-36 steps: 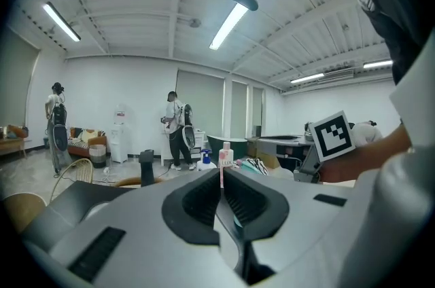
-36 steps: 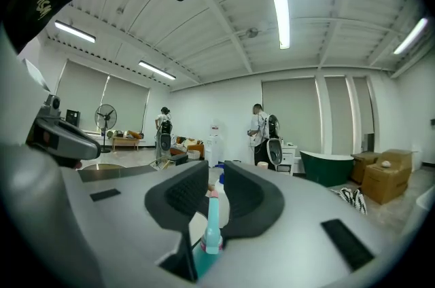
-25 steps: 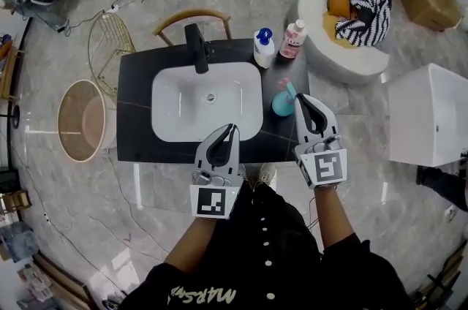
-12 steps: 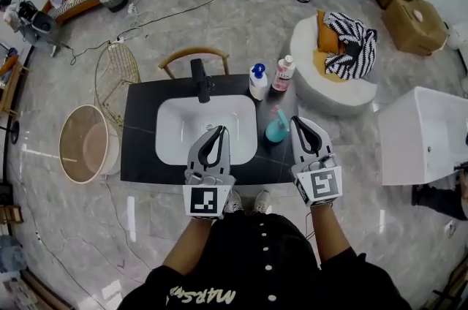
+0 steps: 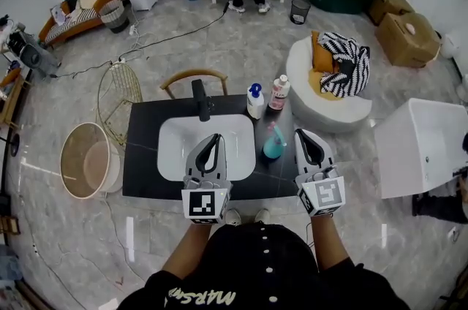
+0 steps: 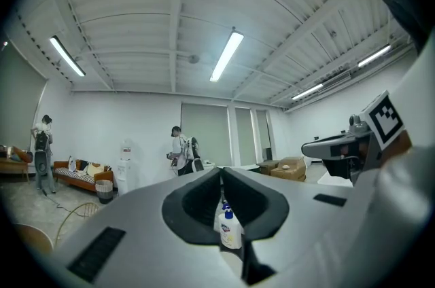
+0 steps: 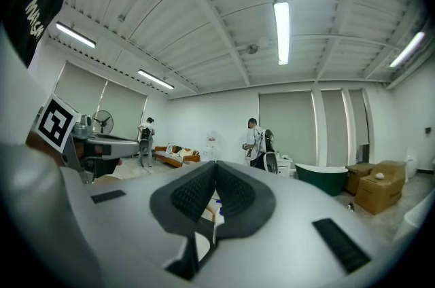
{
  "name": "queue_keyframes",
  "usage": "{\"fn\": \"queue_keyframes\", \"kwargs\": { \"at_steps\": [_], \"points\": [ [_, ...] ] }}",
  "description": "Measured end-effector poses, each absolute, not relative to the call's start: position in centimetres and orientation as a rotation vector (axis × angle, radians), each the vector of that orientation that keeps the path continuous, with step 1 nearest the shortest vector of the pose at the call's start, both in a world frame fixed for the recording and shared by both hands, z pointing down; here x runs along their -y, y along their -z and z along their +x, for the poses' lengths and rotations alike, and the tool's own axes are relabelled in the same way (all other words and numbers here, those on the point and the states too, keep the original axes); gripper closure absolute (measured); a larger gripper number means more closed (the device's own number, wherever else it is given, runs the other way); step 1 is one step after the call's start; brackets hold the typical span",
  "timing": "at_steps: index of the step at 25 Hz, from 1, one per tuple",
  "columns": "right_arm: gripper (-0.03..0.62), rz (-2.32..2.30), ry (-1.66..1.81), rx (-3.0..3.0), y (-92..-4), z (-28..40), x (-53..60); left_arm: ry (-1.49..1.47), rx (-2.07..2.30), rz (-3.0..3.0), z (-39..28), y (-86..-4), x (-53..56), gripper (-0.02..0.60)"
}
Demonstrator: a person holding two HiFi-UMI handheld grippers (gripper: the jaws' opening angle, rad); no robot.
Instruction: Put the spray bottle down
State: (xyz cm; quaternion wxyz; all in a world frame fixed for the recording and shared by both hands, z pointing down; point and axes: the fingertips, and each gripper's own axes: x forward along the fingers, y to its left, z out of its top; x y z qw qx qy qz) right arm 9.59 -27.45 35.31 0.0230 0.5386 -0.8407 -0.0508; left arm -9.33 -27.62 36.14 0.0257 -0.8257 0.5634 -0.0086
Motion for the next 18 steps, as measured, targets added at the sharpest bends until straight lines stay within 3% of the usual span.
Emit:
{"fn": "queue_keyframes", "kwargs": {
  "at_steps": [18],
  "points": [
    [0.597, 1.735, 0.124, 2.586, -35.7, 11.5, 28.1, 0.026, -1.732, -2.523, -9.2, -35.1, 27.9, 0.560]
  ]
}}
